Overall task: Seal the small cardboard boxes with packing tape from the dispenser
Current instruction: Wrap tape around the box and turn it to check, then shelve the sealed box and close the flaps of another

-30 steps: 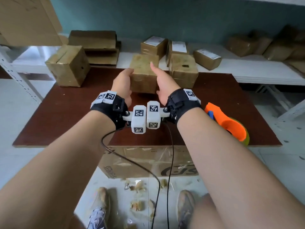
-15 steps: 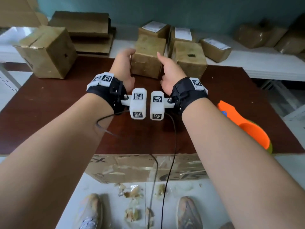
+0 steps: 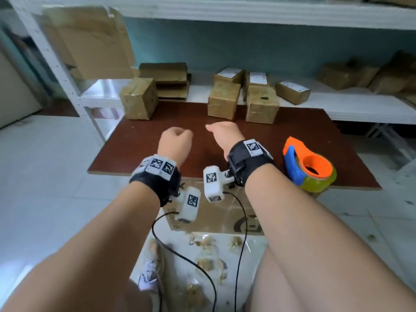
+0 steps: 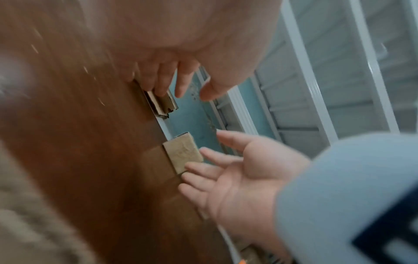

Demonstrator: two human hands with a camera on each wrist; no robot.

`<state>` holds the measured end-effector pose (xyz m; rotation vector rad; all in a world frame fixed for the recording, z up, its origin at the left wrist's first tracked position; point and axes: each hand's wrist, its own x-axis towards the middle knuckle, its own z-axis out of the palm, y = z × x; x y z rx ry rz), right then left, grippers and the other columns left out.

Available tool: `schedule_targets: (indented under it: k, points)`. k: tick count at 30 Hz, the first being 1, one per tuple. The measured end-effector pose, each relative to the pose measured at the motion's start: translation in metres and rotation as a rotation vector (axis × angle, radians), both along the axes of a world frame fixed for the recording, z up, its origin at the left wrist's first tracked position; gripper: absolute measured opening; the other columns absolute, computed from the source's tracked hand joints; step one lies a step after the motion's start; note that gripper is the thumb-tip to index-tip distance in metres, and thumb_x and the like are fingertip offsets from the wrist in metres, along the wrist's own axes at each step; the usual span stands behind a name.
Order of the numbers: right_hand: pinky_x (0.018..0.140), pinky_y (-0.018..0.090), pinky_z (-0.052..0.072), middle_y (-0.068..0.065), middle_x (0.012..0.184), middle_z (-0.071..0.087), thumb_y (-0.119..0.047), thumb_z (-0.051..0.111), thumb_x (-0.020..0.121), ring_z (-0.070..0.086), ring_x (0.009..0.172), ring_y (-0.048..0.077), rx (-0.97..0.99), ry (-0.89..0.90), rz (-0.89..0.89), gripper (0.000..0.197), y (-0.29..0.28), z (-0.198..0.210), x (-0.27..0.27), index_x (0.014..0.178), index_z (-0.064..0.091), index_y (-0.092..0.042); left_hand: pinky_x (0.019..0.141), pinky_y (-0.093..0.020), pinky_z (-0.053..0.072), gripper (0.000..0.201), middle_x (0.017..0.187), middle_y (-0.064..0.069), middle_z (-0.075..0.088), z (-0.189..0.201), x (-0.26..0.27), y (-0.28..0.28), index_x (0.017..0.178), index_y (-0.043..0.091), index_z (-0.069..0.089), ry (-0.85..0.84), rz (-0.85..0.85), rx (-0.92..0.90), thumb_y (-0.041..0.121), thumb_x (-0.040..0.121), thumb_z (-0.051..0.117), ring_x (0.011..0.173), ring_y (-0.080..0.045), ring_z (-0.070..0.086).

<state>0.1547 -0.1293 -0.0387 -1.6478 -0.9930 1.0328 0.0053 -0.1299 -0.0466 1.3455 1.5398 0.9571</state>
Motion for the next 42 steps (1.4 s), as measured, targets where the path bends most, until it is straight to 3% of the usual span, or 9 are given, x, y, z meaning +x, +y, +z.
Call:
schedule_targets:
  k: [5,8,12,18,24,27,30,34,42]
  points:
    - [0.107,0.032,0.038,0.001,0.14,0.065,-0.022,0.068,0.101,0.055,0.125,0.014,0.141,0.148,0.035,0.037,0.01,0.006,-0.04,0.137,0.068,-0.017,0.104,-0.047,0.057,0.058,0.123,-0.005,0.073,-0.008,-0.053,0.011,0.131,0.018,0.07,0.089,0.054,-0.004,0.045,0.08,0.066,0.114,-0.028,0.07]
    - [0.106,0.035,0.037,0.004,0.142,0.064,-0.022,0.069,0.1,0.054,0.13,0.018,0.117,0.275,0.083,0.037,0.043,0.003,-0.074,0.137,0.068,-0.017,0.084,-0.033,0.056,0.031,0.104,-0.003,0.072,0.003,-0.084,0.045,0.113,0.018,0.074,-0.078,0.189,0.029,0.035,0.088,0.066,0.095,-0.023,0.069]
    - [0.105,0.035,0.033,0.008,0.155,0.054,-0.026,0.072,0.099,0.046,0.144,0.024,0.005,0.224,0.21,0.049,0.107,0.014,-0.123,0.145,0.06,-0.012,0.084,-0.024,0.051,0.04,0.12,-0.003,0.068,0.014,-0.127,0.121,0.136,0.01,0.065,-0.161,0.293,0.125,0.026,0.1,0.061,0.111,-0.021,0.068]
    - [0.118,0.042,0.031,0.013,0.166,0.037,-0.025,0.07,0.1,0.034,0.153,0.032,-0.133,0.136,0.258,0.066,0.205,-0.003,-0.151,0.157,0.043,-0.008,0.047,-0.011,0.043,0.048,0.093,0.013,0.054,-0.004,-0.159,0.21,0.148,0.013,0.056,-0.22,0.287,0.075,0.032,0.103,0.06,0.072,0.002,0.053]
    - [0.097,0.043,0.05,0.008,0.126,0.061,-0.033,0.078,0.081,0.059,0.115,0.029,-0.137,0.202,0.224,0.048,0.242,-0.026,-0.144,0.122,0.063,-0.015,0.086,-0.036,0.056,0.032,0.101,-0.001,0.071,-0.02,-0.132,0.231,0.1,0.017,0.07,-0.398,0.134,-0.046,0.041,0.079,0.07,0.096,-0.017,0.068]
    - [0.08,0.037,0.052,0.006,0.104,0.057,-0.032,0.076,0.073,0.057,0.09,0.024,-0.112,0.222,0.183,0.044,0.222,-0.019,-0.127,0.111,0.06,-0.015,0.077,-0.034,0.054,0.011,0.086,0.005,0.064,-0.009,-0.122,0.215,0.085,0.025,0.063,-0.262,0.082,-0.027,0.034,0.09,0.067,0.075,-0.012,0.062]
    - [0.092,0.038,0.055,0.008,0.124,0.068,-0.035,0.079,0.057,0.066,0.114,0.03,-0.09,0.287,0.158,0.065,0.184,0.001,-0.097,0.119,0.066,-0.018,0.078,-0.037,0.055,0.014,0.084,0.005,0.064,0.012,-0.105,0.183,0.085,0.024,0.063,-0.23,0.045,-0.025,0.038,0.087,0.065,0.072,-0.012,0.061]
    - [0.076,0.038,0.051,0.001,0.115,0.069,-0.031,0.071,0.083,0.064,0.11,0.022,-0.024,0.353,0.079,0.033,0.094,0.038,-0.048,0.113,0.067,-0.019,0.082,-0.037,0.058,0.015,0.096,0.001,0.072,0.047,-0.06,0.122,0.103,0.018,0.072,-0.33,-0.053,-0.045,0.028,0.095,0.064,0.089,-0.016,0.071]
    - [0.09,0.044,0.047,0.0,0.117,0.071,-0.034,0.072,0.088,0.063,0.11,0.022,-0.057,0.302,-0.06,0.029,-0.08,0.037,0.019,0.114,0.07,-0.022,0.096,-0.045,0.057,0.005,0.115,-0.009,0.073,0.043,0.02,-0.039,0.099,0.02,0.065,-0.303,-0.187,-0.118,0.025,0.101,0.065,0.111,-0.025,0.069]
